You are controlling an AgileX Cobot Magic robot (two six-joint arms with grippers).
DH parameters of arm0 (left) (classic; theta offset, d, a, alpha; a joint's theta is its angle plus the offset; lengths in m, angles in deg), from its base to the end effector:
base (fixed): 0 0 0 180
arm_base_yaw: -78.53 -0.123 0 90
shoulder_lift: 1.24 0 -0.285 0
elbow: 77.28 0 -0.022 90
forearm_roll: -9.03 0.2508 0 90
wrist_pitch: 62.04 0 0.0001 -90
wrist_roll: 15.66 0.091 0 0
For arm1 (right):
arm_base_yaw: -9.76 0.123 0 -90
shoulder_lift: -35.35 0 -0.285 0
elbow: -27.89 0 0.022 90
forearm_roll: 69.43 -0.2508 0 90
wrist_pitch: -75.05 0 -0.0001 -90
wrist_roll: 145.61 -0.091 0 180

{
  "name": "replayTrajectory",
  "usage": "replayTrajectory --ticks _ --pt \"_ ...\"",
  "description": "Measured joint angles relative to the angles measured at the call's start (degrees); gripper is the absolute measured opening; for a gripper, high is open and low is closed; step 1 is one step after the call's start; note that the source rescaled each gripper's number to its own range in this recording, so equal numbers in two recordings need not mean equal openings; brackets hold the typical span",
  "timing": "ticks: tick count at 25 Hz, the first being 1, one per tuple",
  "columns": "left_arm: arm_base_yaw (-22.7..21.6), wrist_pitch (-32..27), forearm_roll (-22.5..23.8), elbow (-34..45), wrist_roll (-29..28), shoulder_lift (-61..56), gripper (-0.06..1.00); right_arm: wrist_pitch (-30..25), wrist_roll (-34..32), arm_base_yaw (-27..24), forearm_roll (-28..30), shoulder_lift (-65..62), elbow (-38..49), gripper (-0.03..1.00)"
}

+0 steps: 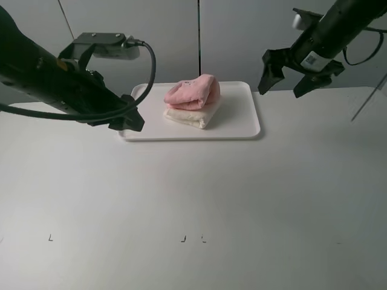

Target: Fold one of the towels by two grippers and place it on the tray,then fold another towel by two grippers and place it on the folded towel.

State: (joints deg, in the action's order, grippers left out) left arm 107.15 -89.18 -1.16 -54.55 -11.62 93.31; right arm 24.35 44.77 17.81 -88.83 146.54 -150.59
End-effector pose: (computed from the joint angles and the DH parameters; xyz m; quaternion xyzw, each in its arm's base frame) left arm 0.2675 -0.1544 0.2382 0.2063 0.9278 -0.1261 0.2840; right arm 0.3634 0.0750 0.2287 -0.0705 0.9767 0.1415 0.1451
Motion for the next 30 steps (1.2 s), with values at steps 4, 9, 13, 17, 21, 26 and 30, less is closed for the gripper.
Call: replayTrajectory --ticks 4,9,13,17,21,26,30 --pt "0.0 -4.0 4.0 0.4 -4.0 -6.1 0.93 6.0 2.2 0.0 3.4 -14.9 19.6 0.9" --pt "0.0 -4.4 8.8 6.4 -10.2 -17.1 0.93 6.7 2.0 0.0 6.3 -31.3 36.2 0.99" --pt "0.0 -9.5 9.5 10.7 -11.4 -26.6 0.93 2.1 -1.1 0.0 8.3 -44.5 41.6 1.0" --pt "0.0 -14.1 10.9 13.3 -13.8 -37.0 0.94 -6.0 -4.9 0.0 10.6 -57.1 41.9 1.0" --pt "0.0 -22.1 13.5 13.9 -16.3 -46.7 0.94 -15.5 -7.1 0.0 11.8 -69.1 41.9 1.0" --pt "0.0 -32.7 16.1 16.8 -18.1 -58.5 0.94 -18.9 -7.8 0.0 11.9 -81.8 42.1 1.0" --pt "0.0 -36.8 16.6 19.9 -18.5 -69.7 0.94 -19.0 -8.0 0.0 12.2 -91.9 42.1 1.0"
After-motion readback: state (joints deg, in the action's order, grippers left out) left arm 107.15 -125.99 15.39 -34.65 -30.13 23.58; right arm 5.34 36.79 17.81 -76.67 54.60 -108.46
